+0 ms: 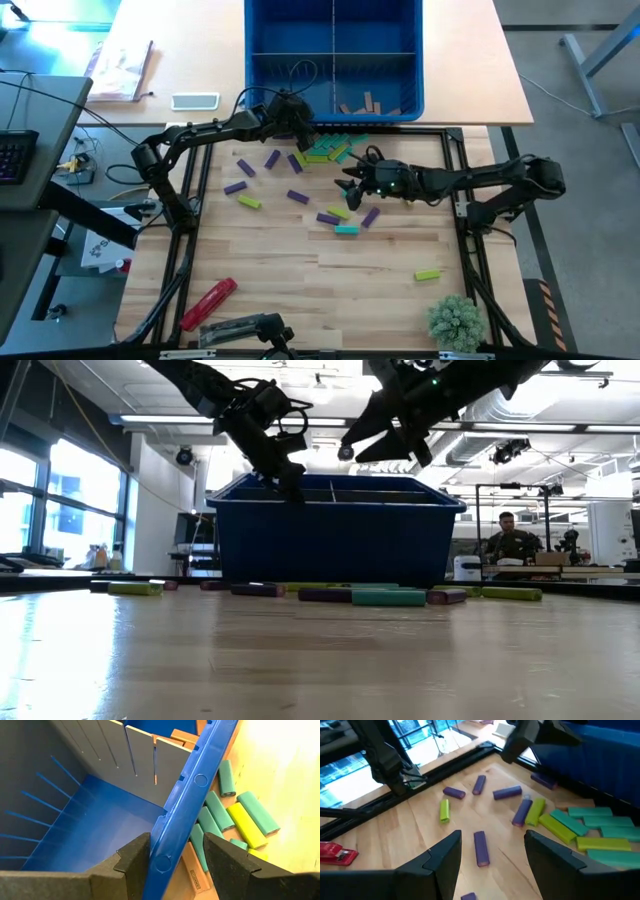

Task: Sort blocks

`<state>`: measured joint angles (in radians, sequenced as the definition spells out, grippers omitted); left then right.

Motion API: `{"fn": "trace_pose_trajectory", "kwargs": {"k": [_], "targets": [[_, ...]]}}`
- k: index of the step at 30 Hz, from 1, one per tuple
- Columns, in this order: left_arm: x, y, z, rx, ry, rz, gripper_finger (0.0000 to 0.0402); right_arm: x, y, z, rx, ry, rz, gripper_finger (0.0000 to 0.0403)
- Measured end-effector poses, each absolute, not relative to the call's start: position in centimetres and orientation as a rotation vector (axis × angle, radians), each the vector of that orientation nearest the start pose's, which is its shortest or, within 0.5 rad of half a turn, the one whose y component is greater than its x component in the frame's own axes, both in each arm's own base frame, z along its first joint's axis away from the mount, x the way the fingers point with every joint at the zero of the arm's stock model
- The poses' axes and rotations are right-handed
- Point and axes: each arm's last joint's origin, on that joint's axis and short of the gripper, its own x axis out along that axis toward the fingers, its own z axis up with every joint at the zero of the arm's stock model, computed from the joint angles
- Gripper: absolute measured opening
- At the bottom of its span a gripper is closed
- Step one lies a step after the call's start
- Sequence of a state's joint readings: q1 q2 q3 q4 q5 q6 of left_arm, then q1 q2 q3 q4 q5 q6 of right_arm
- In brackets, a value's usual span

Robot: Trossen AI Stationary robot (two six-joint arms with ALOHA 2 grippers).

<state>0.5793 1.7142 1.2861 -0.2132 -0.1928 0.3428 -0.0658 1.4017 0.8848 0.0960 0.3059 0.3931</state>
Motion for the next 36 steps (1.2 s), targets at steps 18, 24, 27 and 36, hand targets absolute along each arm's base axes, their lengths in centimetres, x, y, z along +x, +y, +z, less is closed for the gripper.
{"fn": "trace_pose_trajectory", "kwargs": {"k": [18,24,27,36], "targets": [[31.7,21.4,26.0,0.189,0.762,0.625,0.0164,31.2,-3.6,24.5,0.31,0.352,-0.479,0.0201],[31.7,21.4,26.0,0.189,0.762,0.625,0.0164,32.9,-4.7,23.1,0.269,0.298,-0.468,0.0201],[31.7,21.4,26.0,0.189,0.762,0.625,0.0164,33.3,-5.4,23.2,0.259,0.253,-0.438,0.0201],[31.7,21.4,26.0,0.189,0.762,0.625,0.0164,33.4,-5.7,23.5,0.211,0.232,-0.411,0.0201]]}}
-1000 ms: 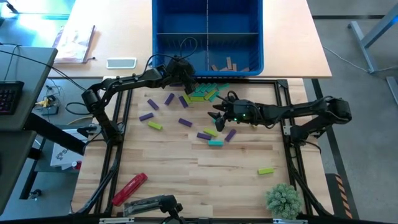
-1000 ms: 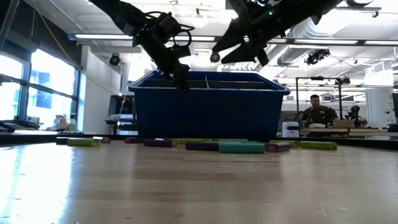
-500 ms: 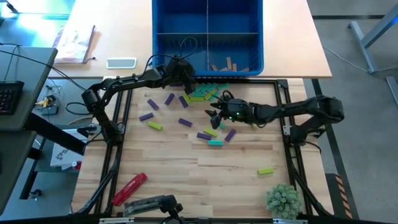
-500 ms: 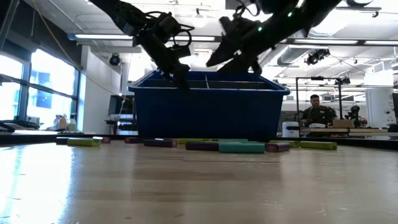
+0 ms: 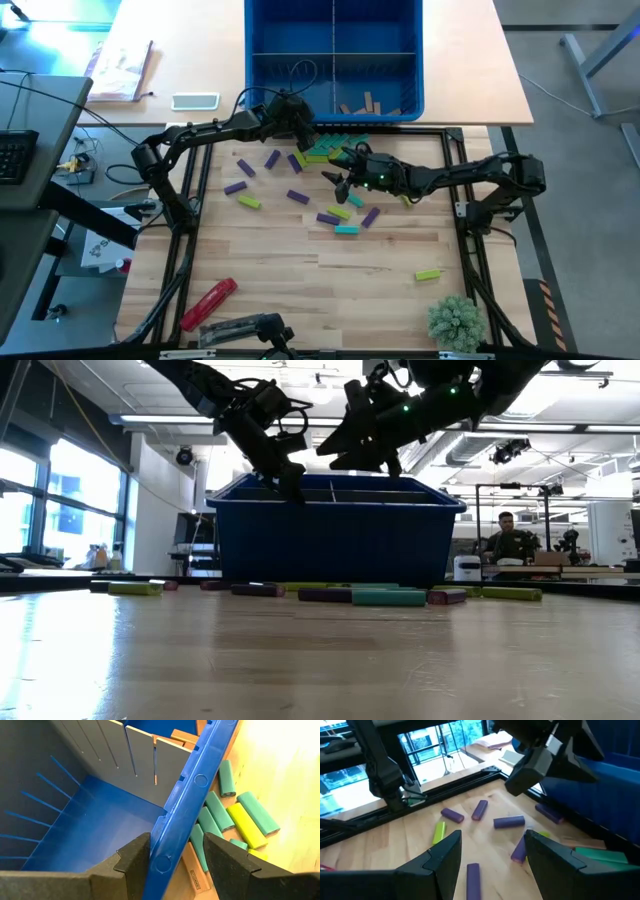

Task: Sort blocks

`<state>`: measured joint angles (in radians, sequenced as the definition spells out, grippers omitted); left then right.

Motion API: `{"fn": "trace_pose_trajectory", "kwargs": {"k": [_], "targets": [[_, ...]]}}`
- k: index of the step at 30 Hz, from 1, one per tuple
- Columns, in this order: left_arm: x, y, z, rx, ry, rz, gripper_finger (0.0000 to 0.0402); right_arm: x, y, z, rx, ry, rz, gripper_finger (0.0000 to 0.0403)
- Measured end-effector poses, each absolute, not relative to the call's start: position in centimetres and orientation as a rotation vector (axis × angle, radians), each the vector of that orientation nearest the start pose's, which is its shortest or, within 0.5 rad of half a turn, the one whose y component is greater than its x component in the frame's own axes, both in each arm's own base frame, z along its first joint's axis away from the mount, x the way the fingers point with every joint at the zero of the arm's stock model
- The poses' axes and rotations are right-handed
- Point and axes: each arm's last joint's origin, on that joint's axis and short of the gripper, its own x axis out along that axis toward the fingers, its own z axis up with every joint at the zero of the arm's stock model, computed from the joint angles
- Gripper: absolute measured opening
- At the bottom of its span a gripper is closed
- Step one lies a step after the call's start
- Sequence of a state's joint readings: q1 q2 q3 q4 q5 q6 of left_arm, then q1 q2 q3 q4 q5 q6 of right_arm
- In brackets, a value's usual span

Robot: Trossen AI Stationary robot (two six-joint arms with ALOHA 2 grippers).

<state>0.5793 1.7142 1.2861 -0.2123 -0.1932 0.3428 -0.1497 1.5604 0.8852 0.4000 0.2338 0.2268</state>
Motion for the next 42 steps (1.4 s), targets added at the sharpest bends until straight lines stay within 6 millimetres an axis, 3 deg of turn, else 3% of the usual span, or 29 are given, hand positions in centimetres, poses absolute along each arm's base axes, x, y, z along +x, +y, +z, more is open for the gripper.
{"fn": "trace_pose_trajectory", "kwargs": {"k": [18,24,32,42], "targets": [[31.7,21.4,26.0,0.189,0.762,0.626,0.0164,33.5,-5.6,24.1,0.18,0.183,-0.376,0.0201],[31.7,21.4,26.0,0.189,0.763,0.625,0.0164,33.8,-3.6,24.1,0.119,0.191,-0.259,0.0201],[31.7,21.4,26.0,0.189,0.762,0.626,0.0164,33.9,-1.0,23.5,0.105,0.248,-0.239,0.0201],[31.7,21.4,26.0,0.189,0.763,0.625,0.0164,33.8,-0.1,22.9,0.152,0.291,-0.299,0.0201]]}}
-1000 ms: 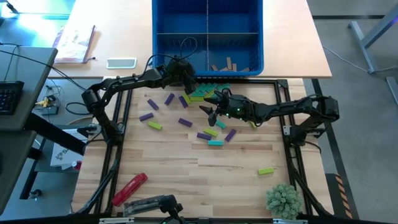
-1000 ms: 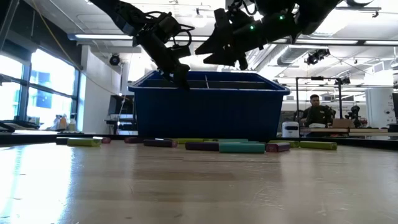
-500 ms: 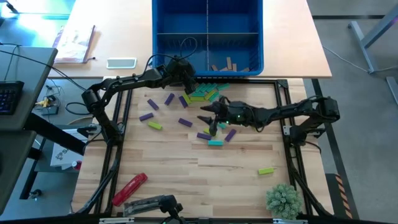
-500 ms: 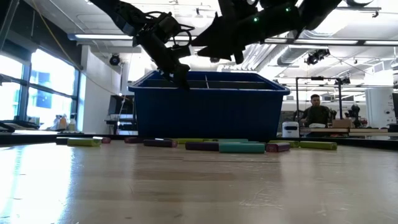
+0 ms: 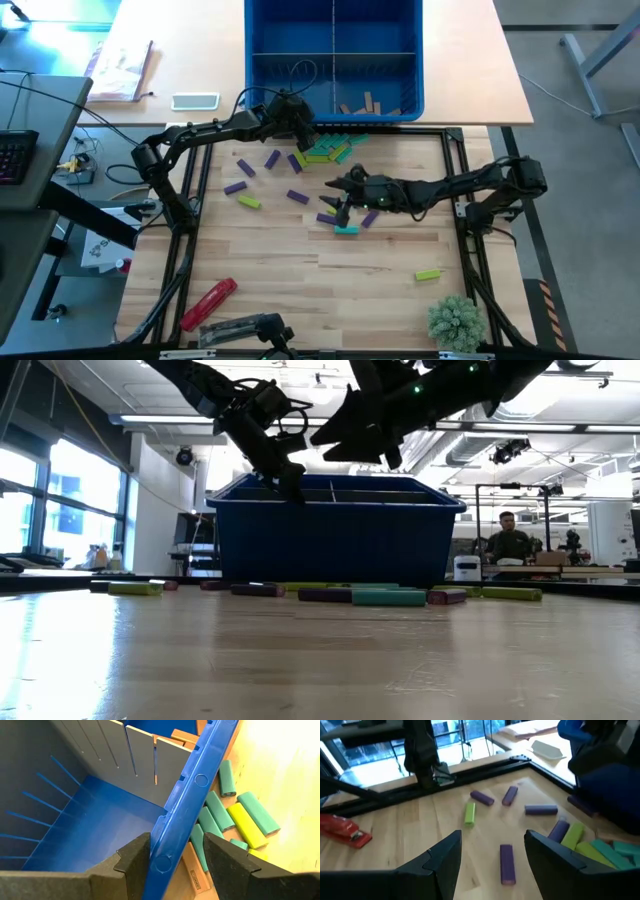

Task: Sort blocks

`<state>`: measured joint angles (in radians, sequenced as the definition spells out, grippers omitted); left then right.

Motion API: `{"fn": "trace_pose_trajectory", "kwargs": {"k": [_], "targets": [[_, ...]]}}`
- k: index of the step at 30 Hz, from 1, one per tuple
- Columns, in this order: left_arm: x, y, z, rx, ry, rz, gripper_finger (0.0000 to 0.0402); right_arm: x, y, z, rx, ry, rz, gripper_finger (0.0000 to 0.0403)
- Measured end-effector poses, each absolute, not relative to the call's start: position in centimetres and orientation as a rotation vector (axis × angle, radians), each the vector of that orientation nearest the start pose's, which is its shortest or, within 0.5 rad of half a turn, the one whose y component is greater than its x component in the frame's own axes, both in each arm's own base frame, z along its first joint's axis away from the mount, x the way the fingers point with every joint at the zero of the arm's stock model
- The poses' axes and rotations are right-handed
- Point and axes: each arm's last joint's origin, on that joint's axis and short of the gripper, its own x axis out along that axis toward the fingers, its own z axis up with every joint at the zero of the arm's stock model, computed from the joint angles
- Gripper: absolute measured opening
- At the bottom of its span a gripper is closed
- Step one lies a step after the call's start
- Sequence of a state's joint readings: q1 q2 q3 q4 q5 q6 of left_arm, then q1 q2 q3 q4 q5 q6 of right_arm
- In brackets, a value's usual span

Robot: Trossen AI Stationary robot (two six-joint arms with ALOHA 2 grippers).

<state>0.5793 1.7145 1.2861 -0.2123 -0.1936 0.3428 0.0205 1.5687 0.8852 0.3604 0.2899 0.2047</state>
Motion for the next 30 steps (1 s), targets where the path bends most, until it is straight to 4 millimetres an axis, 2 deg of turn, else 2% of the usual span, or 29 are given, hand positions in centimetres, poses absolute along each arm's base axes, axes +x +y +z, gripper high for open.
{"fn": "trace_pose_trajectory", "kwargs": {"k": [2,7,11,16,20,25,30], "targets": [[31.7,21.4,26.0,0.189,0.763,0.625,0.0164,34.0,-0.1,22.4,0.149,0.307,-0.296,0.0201],[31.7,21.4,26.0,0.189,0.763,0.625,0.0164,34.8,0.0,19.8,0.164,0.388,-0.3,0.0201],[31.7,21.4,26.0,0.189,0.763,0.625,0.0164,35.6,0.0,18.5,0.137,0.381,-0.292,0.0201],[31.7,21.4,26.0,0.189,0.763,0.625,0.0164,36.4,-0.5,16.2,0.102,0.431,-0.279,0.0201],[31.7,21.4,26.0,0.16,0.751,0.637,0.0164,37.4,-1.5,14.6,0.09,0.453,-0.314,0.0201],[31.6,21.4,26.0,0.123,0.751,0.654,0.0164,38.4,-3.4,13.7,0.075,0.467,-0.358,0.0201],[29.8,20.8,26.6,0.027,0.842,0.788,0.0164,38.3,-5.4,13.5,0.066,0.472,-0.467,0.0201]]}}
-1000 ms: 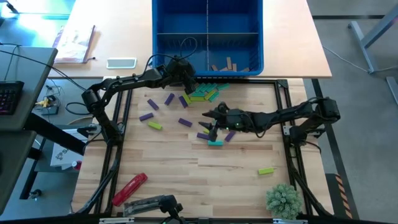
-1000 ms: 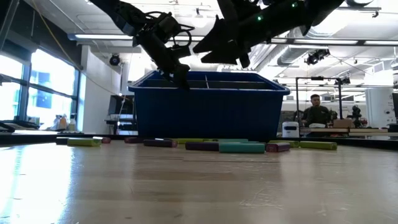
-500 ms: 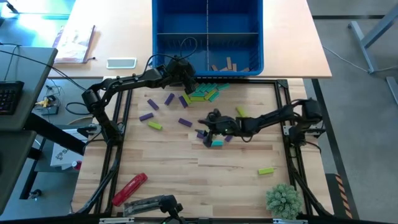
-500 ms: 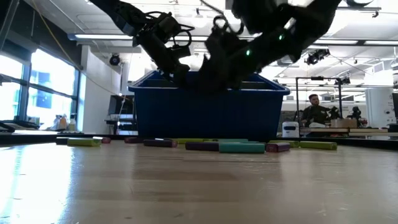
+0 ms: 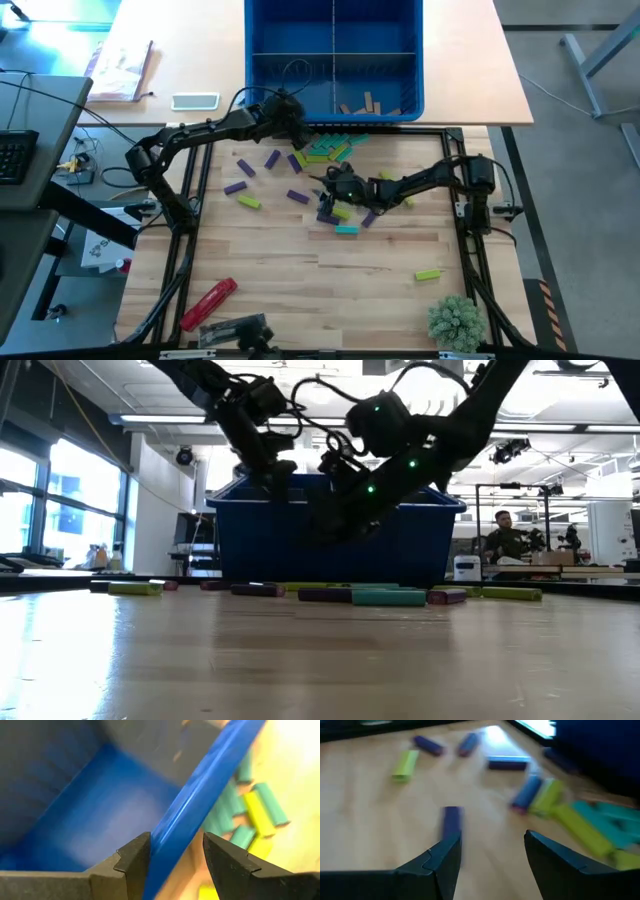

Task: Sort blocks

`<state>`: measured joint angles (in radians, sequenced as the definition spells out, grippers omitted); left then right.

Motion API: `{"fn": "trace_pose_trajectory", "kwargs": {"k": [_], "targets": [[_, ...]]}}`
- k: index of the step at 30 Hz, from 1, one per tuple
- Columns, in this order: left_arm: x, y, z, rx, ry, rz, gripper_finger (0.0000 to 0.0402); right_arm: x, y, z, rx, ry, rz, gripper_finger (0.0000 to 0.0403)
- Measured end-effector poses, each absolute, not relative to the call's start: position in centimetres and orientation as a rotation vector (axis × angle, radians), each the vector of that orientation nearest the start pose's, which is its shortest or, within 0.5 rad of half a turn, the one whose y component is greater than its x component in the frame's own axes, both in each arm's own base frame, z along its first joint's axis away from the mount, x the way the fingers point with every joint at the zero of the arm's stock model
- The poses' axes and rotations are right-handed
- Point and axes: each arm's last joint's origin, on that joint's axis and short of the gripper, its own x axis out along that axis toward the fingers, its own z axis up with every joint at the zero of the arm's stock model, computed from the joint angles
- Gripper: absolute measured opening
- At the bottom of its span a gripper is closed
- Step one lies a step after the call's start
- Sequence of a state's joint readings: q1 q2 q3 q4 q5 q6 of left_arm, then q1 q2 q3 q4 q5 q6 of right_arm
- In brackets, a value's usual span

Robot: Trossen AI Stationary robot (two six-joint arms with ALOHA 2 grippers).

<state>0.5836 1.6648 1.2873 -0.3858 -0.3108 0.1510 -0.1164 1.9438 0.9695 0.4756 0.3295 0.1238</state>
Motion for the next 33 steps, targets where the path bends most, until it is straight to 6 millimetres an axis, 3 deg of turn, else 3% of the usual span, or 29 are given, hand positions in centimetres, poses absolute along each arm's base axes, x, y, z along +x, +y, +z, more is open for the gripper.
{"fn": "trace_pose_trajectory", "kwargs": {"k": [5,9,15,22,28,33], "targets": [[28.6,19.6,28.2,-0.003,0.843,0.832,0.0164,37.7,-6.6,14.0,0.054,0.517,-0.498,0.0201],[28.5,17.7,29.7,0.04,0.773,0.799,0.0164,36.8,-6.5,15.8,0.028,0.563,-0.478,0.0201],[27.1,15.1,31.2,0.143,0.591,0.793,0.0164,34.0,-5.6,21.0,-0.069,0.613,-0.443,0.0201],[26.2,13.7,32.4,0.185,0.464,0.747,0.0164,28.4,-6.0,28.1,-0.192,0.572,-0.502,0.0201],[26.4,14.0,33.2,0.337,0.447,0.815,0.0164,24.3,-8.5,31.9,-0.244,0.478,-0.579,0.0201],[25.8,14.6,33.3,0.377,0.501,1.044,0.0164,22.7,-12.5,32.3,-0.139,0.413,-0.568,0.0201]]}}
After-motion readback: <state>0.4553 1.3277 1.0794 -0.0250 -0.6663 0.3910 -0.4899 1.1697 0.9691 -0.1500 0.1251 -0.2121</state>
